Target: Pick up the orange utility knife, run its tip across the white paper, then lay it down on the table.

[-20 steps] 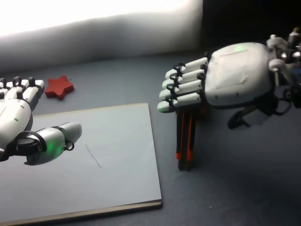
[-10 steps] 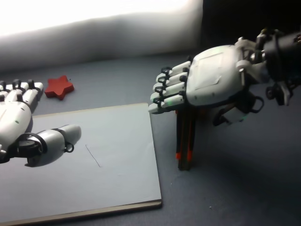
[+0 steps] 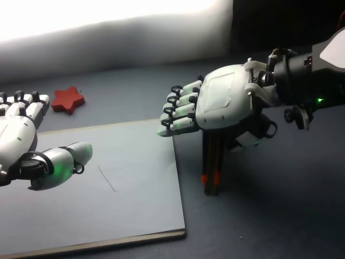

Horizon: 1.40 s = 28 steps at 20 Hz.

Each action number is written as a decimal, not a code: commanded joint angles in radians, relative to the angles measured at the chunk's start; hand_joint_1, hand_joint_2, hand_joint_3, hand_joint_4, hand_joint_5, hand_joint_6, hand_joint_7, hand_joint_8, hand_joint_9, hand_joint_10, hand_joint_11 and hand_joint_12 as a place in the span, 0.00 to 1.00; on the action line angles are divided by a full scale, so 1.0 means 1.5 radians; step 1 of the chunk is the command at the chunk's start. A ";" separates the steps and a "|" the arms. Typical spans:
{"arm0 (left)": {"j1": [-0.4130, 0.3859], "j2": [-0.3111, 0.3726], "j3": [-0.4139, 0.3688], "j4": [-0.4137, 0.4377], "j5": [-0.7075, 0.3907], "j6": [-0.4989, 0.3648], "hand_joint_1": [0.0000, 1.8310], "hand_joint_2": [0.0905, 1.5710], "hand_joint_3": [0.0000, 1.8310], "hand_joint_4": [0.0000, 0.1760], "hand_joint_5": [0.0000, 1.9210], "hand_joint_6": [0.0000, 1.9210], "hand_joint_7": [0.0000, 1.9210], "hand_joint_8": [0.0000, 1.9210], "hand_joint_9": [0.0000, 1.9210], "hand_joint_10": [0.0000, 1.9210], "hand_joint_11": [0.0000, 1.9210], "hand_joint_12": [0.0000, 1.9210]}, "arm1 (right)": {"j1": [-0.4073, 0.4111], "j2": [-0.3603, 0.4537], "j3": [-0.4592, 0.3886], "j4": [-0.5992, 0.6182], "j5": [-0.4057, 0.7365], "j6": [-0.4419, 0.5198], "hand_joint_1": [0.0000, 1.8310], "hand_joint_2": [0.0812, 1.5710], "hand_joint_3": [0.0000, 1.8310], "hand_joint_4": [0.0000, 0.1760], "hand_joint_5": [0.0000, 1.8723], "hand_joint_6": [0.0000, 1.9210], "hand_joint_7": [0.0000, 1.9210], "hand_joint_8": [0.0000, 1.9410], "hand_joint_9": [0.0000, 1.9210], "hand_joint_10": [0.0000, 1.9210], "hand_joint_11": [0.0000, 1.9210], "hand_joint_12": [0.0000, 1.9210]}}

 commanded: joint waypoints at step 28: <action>-0.005 -0.010 0.013 0.045 -0.047 -0.005 0.00 0.76 0.00 0.00 0.00 0.00 0.00 0.00 0.00 0.00 0.00 0.00 | -0.018 -0.025 0.031 0.162 -0.030 -0.180 0.90 0.44 0.64 1.00 0.84 1.00 0.94 1.00 1.00 1.00 0.99 1.00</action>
